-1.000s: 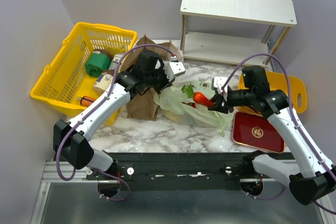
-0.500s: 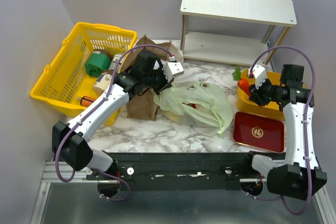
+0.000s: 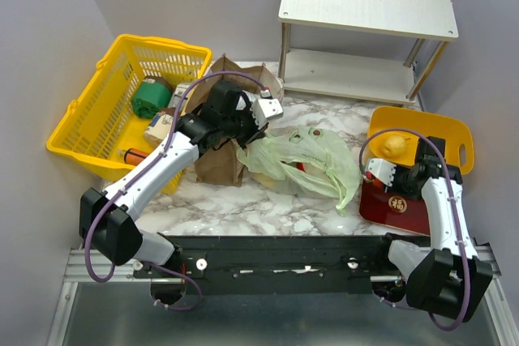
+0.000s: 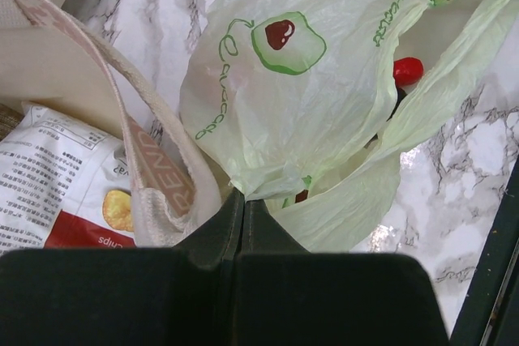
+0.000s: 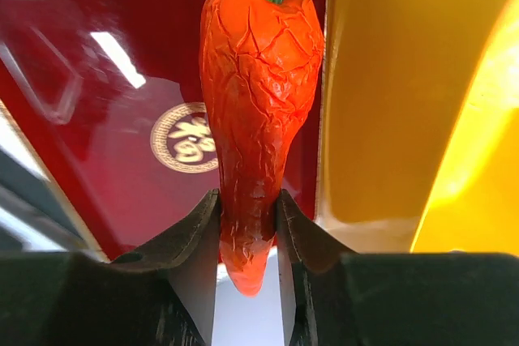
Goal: Untie the knot of the grocery bags and take out the mixed food
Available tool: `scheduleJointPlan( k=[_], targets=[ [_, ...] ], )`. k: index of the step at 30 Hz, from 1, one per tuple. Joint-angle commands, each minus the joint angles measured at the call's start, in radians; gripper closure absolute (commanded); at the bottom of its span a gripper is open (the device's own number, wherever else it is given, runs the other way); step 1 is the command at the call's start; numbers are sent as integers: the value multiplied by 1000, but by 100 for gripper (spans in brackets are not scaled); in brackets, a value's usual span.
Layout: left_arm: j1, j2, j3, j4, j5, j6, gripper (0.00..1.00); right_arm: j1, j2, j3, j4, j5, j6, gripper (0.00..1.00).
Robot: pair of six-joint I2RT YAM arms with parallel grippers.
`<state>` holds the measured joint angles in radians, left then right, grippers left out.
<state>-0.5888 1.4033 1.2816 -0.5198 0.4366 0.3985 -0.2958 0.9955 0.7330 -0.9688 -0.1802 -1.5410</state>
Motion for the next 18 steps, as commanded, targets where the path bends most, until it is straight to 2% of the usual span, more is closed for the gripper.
scheduleJointPlan(
  k=[1, 7, 10, 11, 13, 14, 18],
  targets=[
    [10, -30, -24, -13, 22, -6, 100, -5, 51, -62, 189, 123, -126, 99],
    [17, -35, -34, -9, 19, 0, 100, -5, 161, -78, 238, 136, -134, 99],
    [20, -41, -36, -11, 19, 2, 100, -5, 201, -93, 304, 166, -127, 80],
    [20, -41, -37, -13, 21, 0, 100, -5, 207, -96, 312, 174, -122, 68],
    [23, -47, -41, -13, 17, 2, 100, -5, 210, -95, 315, 174, -101, 55],
    [24, -47, -42, -13, 19, 0, 100, -5, 198, -95, 309, 174, -94, 37],
    [30, -52, -47, -13, 21, -1, 100, -5, 125, -83, 204, 89, -108, 28]
  ],
)
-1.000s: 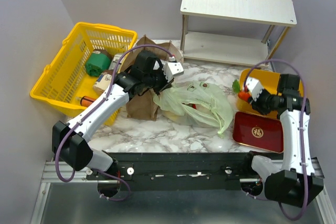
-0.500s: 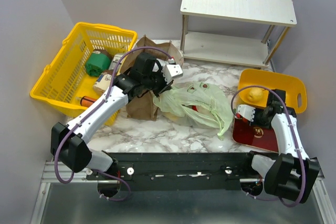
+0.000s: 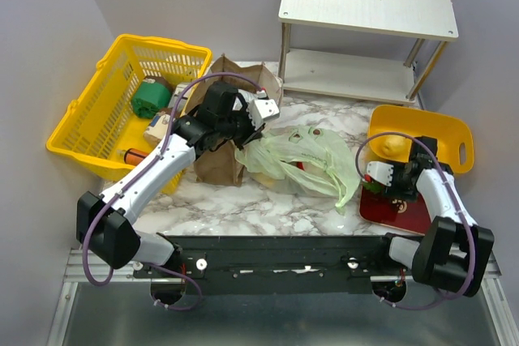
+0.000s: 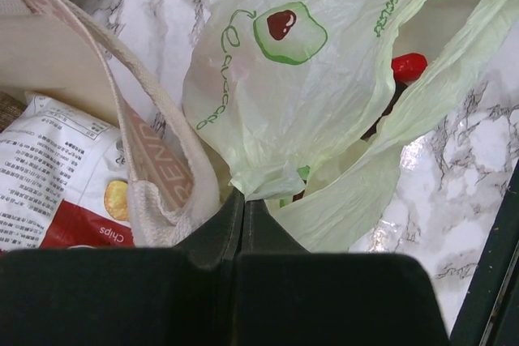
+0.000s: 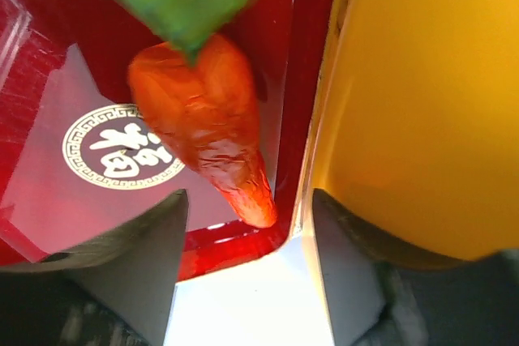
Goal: Untie the knot of the grocery bags and take out the mixed food
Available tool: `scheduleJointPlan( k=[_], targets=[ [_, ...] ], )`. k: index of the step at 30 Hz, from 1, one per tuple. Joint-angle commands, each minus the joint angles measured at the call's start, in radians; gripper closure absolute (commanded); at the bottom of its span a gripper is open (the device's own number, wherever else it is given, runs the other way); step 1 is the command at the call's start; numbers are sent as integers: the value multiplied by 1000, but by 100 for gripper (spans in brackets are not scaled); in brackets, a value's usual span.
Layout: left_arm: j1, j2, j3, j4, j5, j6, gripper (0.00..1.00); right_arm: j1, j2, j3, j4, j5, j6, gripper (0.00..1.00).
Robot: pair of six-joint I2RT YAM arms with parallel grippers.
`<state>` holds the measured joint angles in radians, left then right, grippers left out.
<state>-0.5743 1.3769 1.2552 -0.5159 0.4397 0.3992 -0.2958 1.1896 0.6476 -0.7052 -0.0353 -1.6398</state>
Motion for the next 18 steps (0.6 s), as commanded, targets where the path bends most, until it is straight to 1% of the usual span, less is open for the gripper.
scheduleJointPlan(
  k=[1, 2, 4, 5, 6, 7, 8, 9, 10, 11, 12, 13, 14, 15, 16, 17, 18],
  targets=[
    [16, -25, -20, -15, 19, -2, 100, -5, -91, 21, -130, -80, -17, 27],
    [16, -25, -22, -15, 19, -2, 100, -5, -111, 35, -172, -103, -20, 26],
    [16, -22, -20, -15, 22, -2, 100, -5, -168, 81, -275, -199, -18, 25],
    [16, -22, -19, -13, 25, -3, 100, -5, -180, 134, -392, -233, -15, 25],
    [16, -22, -17, -15, 31, -3, 100, -5, -195, 167, -451, -306, -12, 25],
    [16, -19, -16, -15, 40, -6, 100, -5, -212, 194, -543, -342, -5, 25],
    [16, -18, -16, -13, 56, -10, 100, -5, -220, 219, -578, -382, 32, 25],
    [16, -16, -14, -12, 65, -16, 100, -5, -225, 277, -608, -467, 53, 24],
    [16, -13, -14, -7, 73, -22, 100, -5, -229, 305, -661, -516, 96, 24],
    [16, -13, -14, -7, 88, -29, 100, -3, -232, 340, -677, -566, 122, 24],
    [16, -10, -13, -9, 93, -33, 100, 1, -232, 397, -686, -666, 152, 22],
    [16, -9, -11, -7, 97, -33, 100, 10, -234, 427, -686, -710, 187, 21],
    [16, -9, -11, -9, 102, -37, 100, 52, -232, 454, -663, -745, 277, 21],
    [16, -9, -10, -9, 108, -39, 100, 84, -229, 475, -640, -788, 331, 23],
    [16, -9, -8, -7, 114, -43, 100, 124, -226, 516, -607, -799, 394, 24],
    [16, -9, -5, -6, 116, -45, 100, 223, -219, 533, -526, -804, 522, 25],
    [16, -10, -4, -6, 123, -45, 100, 283, -213, 552, -484, -795, 584, 31]
  ],
)
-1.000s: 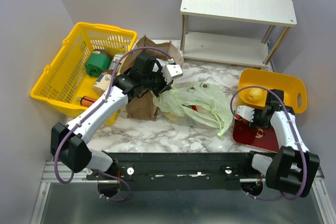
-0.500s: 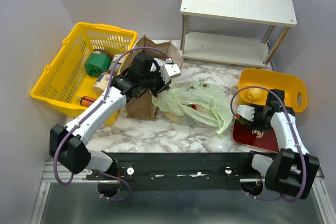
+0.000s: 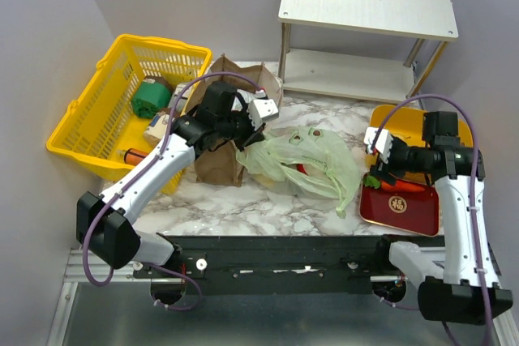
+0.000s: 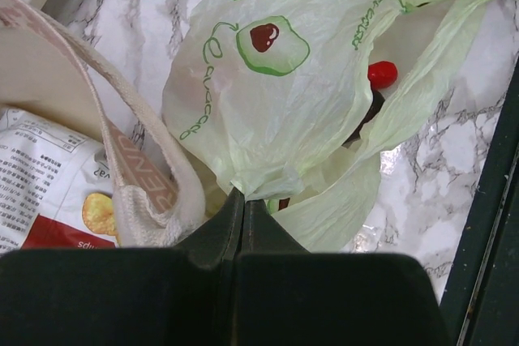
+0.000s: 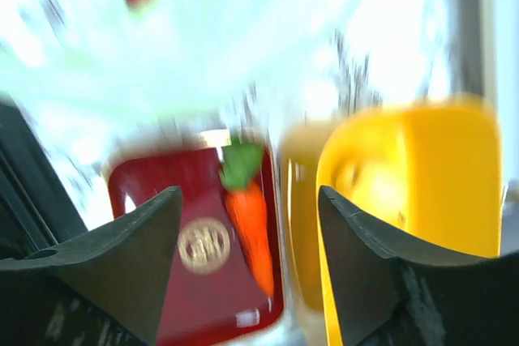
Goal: Untie the knot of the grocery bags and take out the mixed food
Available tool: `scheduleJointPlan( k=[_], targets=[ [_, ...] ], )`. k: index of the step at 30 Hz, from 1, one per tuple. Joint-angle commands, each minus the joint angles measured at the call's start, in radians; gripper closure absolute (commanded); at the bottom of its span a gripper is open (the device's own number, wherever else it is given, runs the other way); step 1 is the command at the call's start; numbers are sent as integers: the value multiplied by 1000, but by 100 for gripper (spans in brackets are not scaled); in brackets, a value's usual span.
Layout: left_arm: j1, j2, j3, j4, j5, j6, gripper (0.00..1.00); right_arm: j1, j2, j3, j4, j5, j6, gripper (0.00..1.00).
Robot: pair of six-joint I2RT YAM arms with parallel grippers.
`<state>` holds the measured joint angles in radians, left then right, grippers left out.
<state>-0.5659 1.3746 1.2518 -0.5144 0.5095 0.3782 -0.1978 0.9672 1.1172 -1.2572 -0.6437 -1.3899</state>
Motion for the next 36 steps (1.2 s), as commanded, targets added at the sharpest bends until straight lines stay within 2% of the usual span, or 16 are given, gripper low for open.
scheduleJointPlan(
  k=[1, 2, 4, 5, 6, 8, 9, 14, 17, 18, 21, 25, 29, 32, 35, 36],
  targets=[
    [8, -11, 1, -12, 57, -24, 100, 251, 21, 111, 156, -171, 391, 35],
    [8, -14, 3, -15, 58, -25, 100, 388, 33, 125, 207, -150, 513, 38],
    [8, -26, -2, -19, 60, -22, 100, 512, 91, 145, 293, -88, 615, 49],
    [8, -31, -8, -22, 60, -19, 100, 612, 117, 164, 356, -68, 679, 55],
    [8, -35, -15, -22, 60, -18, 100, 654, 173, 171, 370, -54, 689, 63],
    [8, -48, -18, -27, 61, -16, 100, 725, 211, 158, 413, -45, 675, 69],
    [8, -54, -18, -27, 58, -16, 100, 738, 235, 152, 421, -25, 658, 73],
    [8, -77, 14, -22, 28, -22, 100, 755, 395, 147, 335, -30, 496, 76],
    [9, -97, 38, -38, 30, -18, 100, 759, 453, 109, 431, 47, 561, 81],
    [9, -103, 41, -47, 34, -13, 100, 759, 464, 96, 477, 135, 600, 82],
    [9, -134, 47, -108, 49, 17, 100, 759, 490, 63, 613, 248, 678, 82],
    [9, -186, 28, -188, 53, 71, 100, 759, 533, 55, 682, 384, 667, 82],
    [9, -195, 12, -205, 34, 111, 100, 758, 588, 67, 739, 424, 605, 79],
    [8, -180, 20, -190, 41, 111, 100, 758, 646, 73, 740, 434, 510, 72],
    [4, -146, 43, -164, 73, 91, 100, 758, 697, 64, 743, 478, 419, 58],
    [1, -138, 49, -159, 78, 90, 100, 758, 709, 59, 749, 495, 401, 50]
  ],
)
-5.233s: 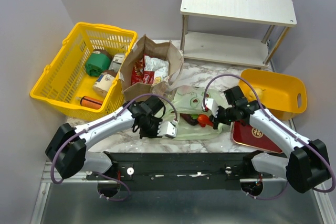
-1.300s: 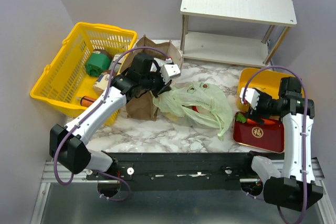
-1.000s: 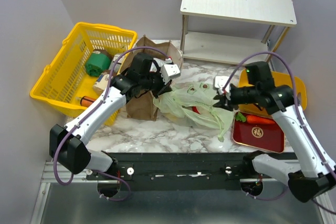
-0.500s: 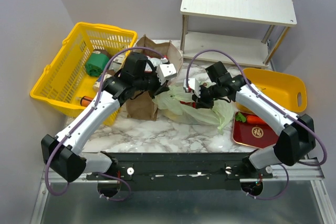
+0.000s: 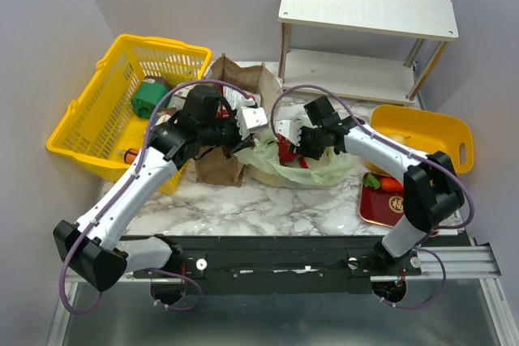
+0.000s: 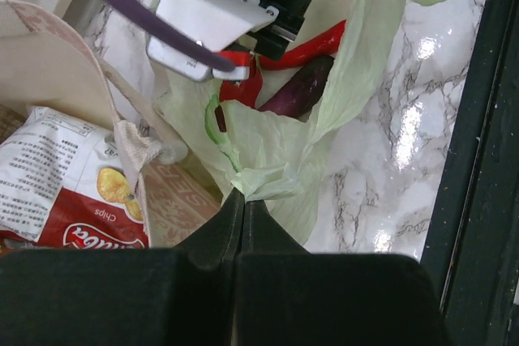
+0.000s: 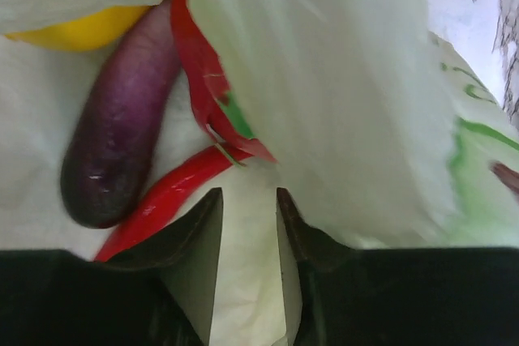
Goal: Untie the knot of the grocery bags and take out the mixed food
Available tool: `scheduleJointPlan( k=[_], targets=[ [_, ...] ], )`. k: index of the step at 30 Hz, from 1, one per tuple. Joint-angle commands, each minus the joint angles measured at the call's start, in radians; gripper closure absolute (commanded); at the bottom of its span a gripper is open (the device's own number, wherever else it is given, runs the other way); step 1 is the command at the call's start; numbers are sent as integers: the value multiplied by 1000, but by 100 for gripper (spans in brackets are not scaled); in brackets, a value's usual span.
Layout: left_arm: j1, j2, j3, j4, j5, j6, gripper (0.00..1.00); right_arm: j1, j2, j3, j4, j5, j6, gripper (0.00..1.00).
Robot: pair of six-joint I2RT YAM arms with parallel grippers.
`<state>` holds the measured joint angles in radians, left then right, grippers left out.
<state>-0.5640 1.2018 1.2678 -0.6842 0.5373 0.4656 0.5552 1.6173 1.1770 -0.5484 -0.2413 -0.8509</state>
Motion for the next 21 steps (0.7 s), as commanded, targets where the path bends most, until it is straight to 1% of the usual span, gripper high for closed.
scheduleJointPlan(
  k=[1, 3, 6, 10, 14, 17, 18, 19, 20, 21],
  targets=[
    [-7, 48, 44, 23, 52, 1, 100, 5, 72, -17, 48, 130, -154, 48],
    [-11, 62, 50, 32, 55, -1, 100, 3, 84, -34, 93, 154, -186, 42],
    [-13, 84, 56, 43, 65, -7, 100, -1, 101, -57, 116, 171, -231, 39],
    [-14, 91, 38, 64, 84, -2, 100, -12, 154, -47, 134, 194, -254, 36],
    [-14, 108, 36, 68, 85, 2, 100, -43, 217, -24, 146, 162, -312, 35],
    [-14, 119, 39, 69, 79, 8, 100, -49, 254, 3, 131, 143, -333, 51],
    [-14, 122, 38, 69, 79, 10, 100, -52, 250, 12, 127, 132, -332, 63],
    [-13, 127, 36, 72, 75, 10, 100, -52, 240, 10, 123, 108, -327, 70],
    [-14, 127, 33, 74, 72, 8, 100, -54, 198, 4, 117, 91, -317, 75],
    [-14, 128, 30, 78, 73, 7, 100, -54, 173, -3, 113, 74, -313, 85]
  ],
)
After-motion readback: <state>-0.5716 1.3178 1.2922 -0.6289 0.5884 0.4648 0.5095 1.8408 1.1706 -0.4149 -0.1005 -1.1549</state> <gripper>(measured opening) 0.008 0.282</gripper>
